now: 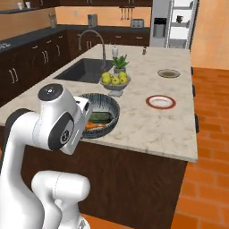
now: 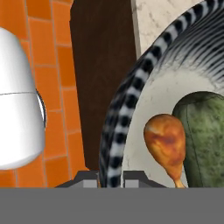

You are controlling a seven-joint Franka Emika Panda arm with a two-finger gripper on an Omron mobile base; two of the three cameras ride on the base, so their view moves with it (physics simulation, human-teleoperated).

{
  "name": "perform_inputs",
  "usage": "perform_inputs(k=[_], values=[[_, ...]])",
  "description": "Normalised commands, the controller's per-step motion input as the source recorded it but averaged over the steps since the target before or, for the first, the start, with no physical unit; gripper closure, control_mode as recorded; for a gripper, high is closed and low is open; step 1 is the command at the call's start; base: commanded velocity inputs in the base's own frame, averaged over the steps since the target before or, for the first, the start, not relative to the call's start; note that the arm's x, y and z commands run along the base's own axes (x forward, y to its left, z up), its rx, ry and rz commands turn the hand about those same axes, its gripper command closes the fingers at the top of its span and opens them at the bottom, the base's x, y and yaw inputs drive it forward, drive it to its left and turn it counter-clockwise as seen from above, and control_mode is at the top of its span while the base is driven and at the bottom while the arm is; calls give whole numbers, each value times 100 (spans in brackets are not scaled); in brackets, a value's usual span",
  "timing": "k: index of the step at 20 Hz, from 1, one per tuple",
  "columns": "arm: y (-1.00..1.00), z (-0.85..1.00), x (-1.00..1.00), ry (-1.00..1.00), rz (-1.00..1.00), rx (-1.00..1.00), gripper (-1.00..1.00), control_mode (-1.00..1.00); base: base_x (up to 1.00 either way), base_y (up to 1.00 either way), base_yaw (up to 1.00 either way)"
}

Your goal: Pick the chicken drumstick and cucumber from their plates and place them in the bowl. Then put the bowl in the fridge.

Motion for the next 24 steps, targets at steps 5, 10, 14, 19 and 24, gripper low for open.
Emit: perform_inputs(k=[5,10,14,19,24], values=[[0,0,0,0,0,0,100,100,3,100,-11],[0,0,0,0,0,0,100,100,0,100,-12],[0,0,0,0,0,0,100,100,-18,100,-11],[0,0,0,0,0,0,100,100,-10,100,-9],[0,0,0,0,0,0,100,100,-1,100,-8]])
